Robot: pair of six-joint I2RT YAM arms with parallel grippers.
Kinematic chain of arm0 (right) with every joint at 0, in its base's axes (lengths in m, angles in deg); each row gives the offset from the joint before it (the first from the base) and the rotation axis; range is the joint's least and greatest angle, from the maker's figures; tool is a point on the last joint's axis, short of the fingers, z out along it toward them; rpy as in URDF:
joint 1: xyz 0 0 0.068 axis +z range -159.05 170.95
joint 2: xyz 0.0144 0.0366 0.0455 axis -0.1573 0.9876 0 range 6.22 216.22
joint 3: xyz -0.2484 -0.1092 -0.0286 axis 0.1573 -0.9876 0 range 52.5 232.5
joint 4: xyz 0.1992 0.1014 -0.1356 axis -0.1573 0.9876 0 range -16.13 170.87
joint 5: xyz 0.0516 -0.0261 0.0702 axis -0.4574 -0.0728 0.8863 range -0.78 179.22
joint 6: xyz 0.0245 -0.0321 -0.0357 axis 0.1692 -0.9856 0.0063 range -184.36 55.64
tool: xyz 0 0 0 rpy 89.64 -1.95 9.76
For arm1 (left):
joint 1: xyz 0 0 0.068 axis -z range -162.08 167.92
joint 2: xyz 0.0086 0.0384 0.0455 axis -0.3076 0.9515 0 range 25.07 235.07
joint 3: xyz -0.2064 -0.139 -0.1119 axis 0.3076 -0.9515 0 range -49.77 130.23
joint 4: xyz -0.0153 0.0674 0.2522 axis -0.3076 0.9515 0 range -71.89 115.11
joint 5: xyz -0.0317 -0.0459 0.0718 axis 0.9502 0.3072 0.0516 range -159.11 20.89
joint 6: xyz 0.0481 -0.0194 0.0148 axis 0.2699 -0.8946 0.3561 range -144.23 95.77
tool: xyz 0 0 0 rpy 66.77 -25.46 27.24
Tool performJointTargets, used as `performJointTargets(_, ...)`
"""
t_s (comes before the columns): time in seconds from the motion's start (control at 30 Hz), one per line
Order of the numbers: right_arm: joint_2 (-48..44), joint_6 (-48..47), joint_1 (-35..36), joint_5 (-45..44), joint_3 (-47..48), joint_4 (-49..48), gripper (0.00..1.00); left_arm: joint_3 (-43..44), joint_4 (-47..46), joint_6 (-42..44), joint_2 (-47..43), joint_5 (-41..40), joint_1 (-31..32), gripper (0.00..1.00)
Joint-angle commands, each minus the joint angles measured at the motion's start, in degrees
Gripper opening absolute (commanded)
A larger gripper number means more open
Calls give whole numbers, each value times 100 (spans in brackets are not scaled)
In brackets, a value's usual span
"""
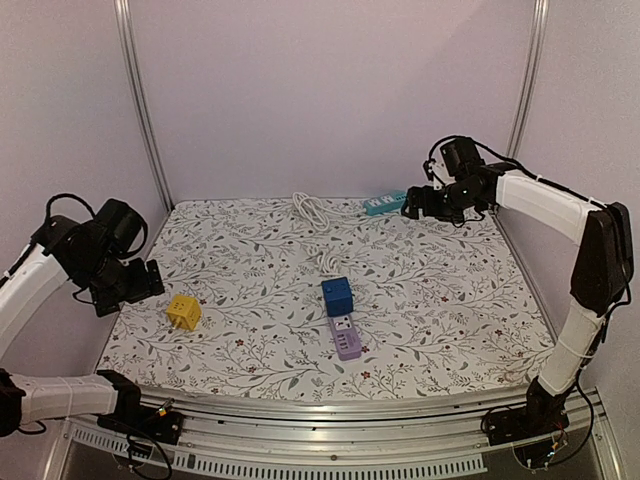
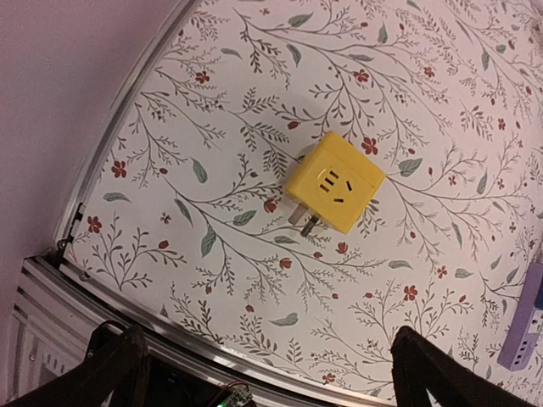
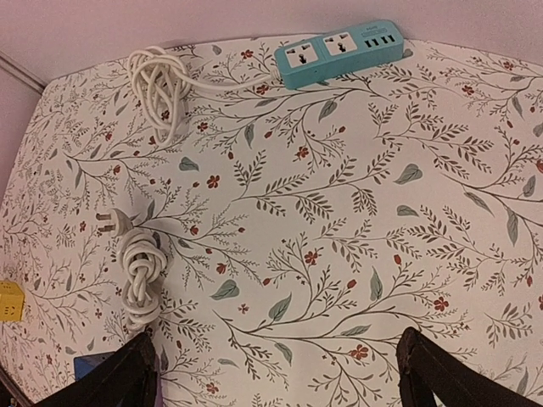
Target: Insert the plug
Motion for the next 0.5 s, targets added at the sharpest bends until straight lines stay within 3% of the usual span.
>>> performJointTargets(0.0, -139, -228, -85, 132, -163, -35, 97, -270, -209, -207, -145, 217, -61, 99)
performJointTargets(0.47, -602, -252, -102, 10, -585, 132, 97, -1042, -1087, 90, 63, 358, -3, 97)
